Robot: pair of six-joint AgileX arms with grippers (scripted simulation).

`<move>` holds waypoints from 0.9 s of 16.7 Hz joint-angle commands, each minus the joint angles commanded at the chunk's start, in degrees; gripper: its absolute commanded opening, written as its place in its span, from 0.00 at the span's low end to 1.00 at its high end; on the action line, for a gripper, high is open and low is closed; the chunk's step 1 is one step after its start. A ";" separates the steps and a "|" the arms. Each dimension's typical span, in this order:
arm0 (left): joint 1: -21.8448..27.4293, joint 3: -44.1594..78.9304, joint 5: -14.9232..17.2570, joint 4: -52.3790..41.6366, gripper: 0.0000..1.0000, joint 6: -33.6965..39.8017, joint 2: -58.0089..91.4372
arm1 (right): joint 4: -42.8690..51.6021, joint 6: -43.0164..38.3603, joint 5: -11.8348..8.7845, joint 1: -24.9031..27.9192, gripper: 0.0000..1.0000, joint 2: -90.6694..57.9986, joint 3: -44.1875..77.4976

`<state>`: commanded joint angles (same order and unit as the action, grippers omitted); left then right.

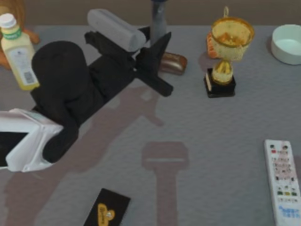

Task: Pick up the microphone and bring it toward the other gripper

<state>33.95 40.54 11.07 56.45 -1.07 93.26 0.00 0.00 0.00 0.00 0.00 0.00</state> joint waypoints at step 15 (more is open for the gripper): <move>2.20 0.56 -2.19 0.37 0.00 -0.01 0.22 | -1.11 -0.02 -1.56 0.71 1.00 -1.96 1.27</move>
<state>36.15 41.10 8.88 56.81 -1.08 93.48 -1.11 -0.02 -1.56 0.71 -1.96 1.27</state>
